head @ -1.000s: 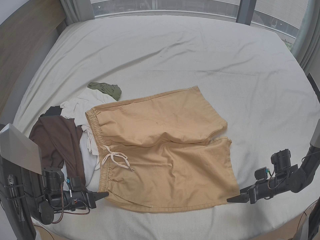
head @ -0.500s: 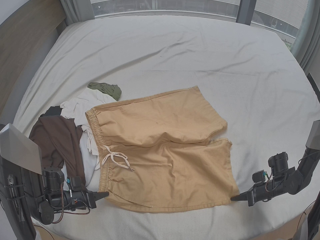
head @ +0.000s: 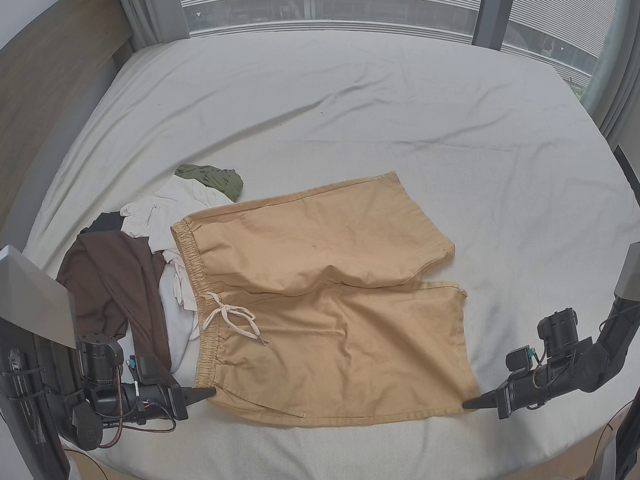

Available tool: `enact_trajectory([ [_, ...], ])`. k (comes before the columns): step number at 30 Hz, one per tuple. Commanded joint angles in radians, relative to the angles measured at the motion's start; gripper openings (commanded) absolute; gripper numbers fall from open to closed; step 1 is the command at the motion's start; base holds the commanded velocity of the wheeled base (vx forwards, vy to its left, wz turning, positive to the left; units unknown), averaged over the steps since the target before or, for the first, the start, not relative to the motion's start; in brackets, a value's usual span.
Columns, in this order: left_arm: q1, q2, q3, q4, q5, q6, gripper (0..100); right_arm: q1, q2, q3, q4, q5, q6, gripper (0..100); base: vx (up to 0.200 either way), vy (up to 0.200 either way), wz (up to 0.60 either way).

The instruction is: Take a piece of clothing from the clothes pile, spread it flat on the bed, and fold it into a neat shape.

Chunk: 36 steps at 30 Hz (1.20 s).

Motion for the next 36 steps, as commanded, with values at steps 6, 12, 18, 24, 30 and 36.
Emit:
enact_trajectory([
  [6, 0.004, -0.006, 0.018, 0.103, 0.000, 0.067, 0, 0.009, -0.078, 0.003, 0.076, -0.001, -0.012, 0, 0.000, 0.000, 0.00],
  [12, 0.007, -0.017, 0.018, 0.110, -0.023, 0.074, 0, 0.016, -0.079, 0.000, 0.076, -0.001, -0.012, 0, 0.000, 0.000, 0.00],
  [18, 0.027, -0.086, 0.005, 0.029, -0.051, 0.052, 0, 0.016, -0.131, -0.036, 0.032, 0.033, -0.004, 0, 0.000, 0.000, 0.00],
  [24, 0.020, -0.152, -0.004, -0.052, -0.056, -0.017, 0, 0.004, -0.147, -0.037, -0.108, 0.066, 0.017, 0, 0.000, 0.000, 0.00],
  [30, 0.010, -0.303, -0.048, -0.054, -0.056, -0.173, 0, 0.012, -0.193, -0.060, -0.275, 0.099, 0.189, 0, 0.000, 0.000, 0.00],
  [36, 0.010, -0.416, -0.084, -0.052, -0.056, -0.325, 0, 0.016, -0.197, -0.080, -0.453, 0.097, 0.349, 0, 0.000, 0.000, 0.00],
])
